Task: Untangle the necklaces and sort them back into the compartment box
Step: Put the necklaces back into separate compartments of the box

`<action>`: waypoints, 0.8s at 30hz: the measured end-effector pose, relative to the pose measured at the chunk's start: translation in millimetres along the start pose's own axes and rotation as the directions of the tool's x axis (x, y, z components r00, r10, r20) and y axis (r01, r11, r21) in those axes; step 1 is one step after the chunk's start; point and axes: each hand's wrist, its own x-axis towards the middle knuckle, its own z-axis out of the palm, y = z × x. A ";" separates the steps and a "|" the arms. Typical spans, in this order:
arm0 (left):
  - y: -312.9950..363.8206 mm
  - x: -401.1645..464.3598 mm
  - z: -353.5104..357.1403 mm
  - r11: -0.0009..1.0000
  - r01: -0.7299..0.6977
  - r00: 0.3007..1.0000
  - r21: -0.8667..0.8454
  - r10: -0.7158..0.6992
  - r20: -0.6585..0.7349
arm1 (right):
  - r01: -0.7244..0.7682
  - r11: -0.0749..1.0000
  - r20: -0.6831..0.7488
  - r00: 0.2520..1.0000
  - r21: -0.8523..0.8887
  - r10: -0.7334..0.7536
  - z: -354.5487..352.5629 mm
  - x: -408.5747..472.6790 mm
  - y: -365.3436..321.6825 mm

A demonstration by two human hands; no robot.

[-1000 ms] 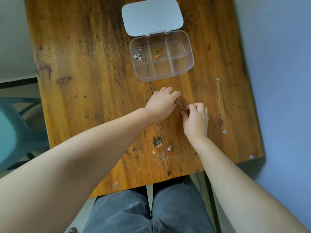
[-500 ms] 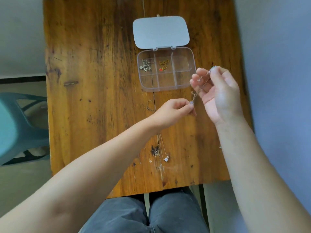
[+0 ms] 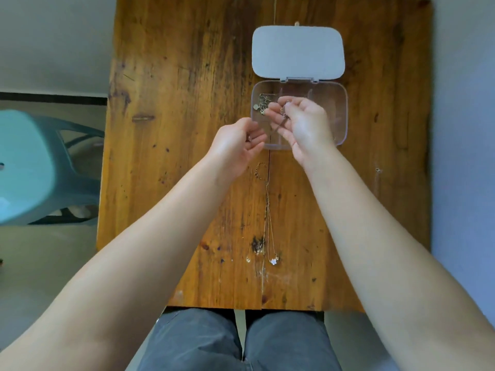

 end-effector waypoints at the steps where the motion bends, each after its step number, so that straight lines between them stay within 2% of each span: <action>1: 1.7 -1.4 3.1 1.000 0.016 1.000 -0.019 -0.017 -0.009 | -0.014 0.998 -0.001 1.000 -0.064 0.014 1.7 2.2 6.5; 4: 8.0 -5.4 8.4 0.999 0.050 0.999 -0.011 -0.051 -0.015 | -0.030 0.980 -0.001 1.000 -0.198 0.030 -1.7 3.2 19.8; 8: 10.6 -9.0 13.5 0.998 0.006 1.000 0.057 -0.005 -0.023 | 0.050 0.981 -0.075 0.995 -0.188 -0.065 -32.4 -8.8 16.6; 10: 3.7 -12.9 21.2 0.980 -0.078 0.997 0.182 0.075 0.021 | 0.080 0.970 -0.169 0.978 -0.228 -0.120 -68.5 -20.5 17.3; 12: -12.5 -18.5 36.5 0.902 -0.187 0.978 0.389 0.133 0.161 | 0.043 0.949 -0.295 0.945 -0.312 -0.140 -113.4 -35.8 29.7; 13: -24.5 -21.2 48.3 0.825 -0.248 0.959 0.508 0.134 0.251 | -0.004 0.934 -0.367 0.920 -0.358 -0.137 -136.5 -44.5 39.7; 15: -54.6 -21.1 77.7 0.577 -0.420 0.892 0.700 0.121 0.436 | -0.133 0.883 -0.483 0.868 -0.450 -0.115 -176.6 -59.7 64.9; 17: -87.5 -14.1 109.1 0.245 -0.610 0.789 0.753 0.111 0.604 | -0.242 0.800 -0.512 0.854 -0.549 -0.094 -201.0 -71.1 90.7; 19: -116.3 -0.8 139.0 -0.072 -0.710 0.692 0.701 0.116 0.713 | -0.262 0.738 -0.487 0.867 -0.622 -0.103 -212.3 -76.2 110.3; 21: -136.2 15.5 161.8 -0.366 -0.696 0.627 0.618 0.110 0.771 | -0.241 0.717 -0.470 0.872 -0.654 -0.136 -213.9 -75.6 120.7; 24: -146.1 36.2 176.1 -0.666 -0.591 0.577 0.456 0.047 0.815 | -0.222 0.686 -0.460 0.869 -0.693 -0.183 -211.5 -70.8 123.5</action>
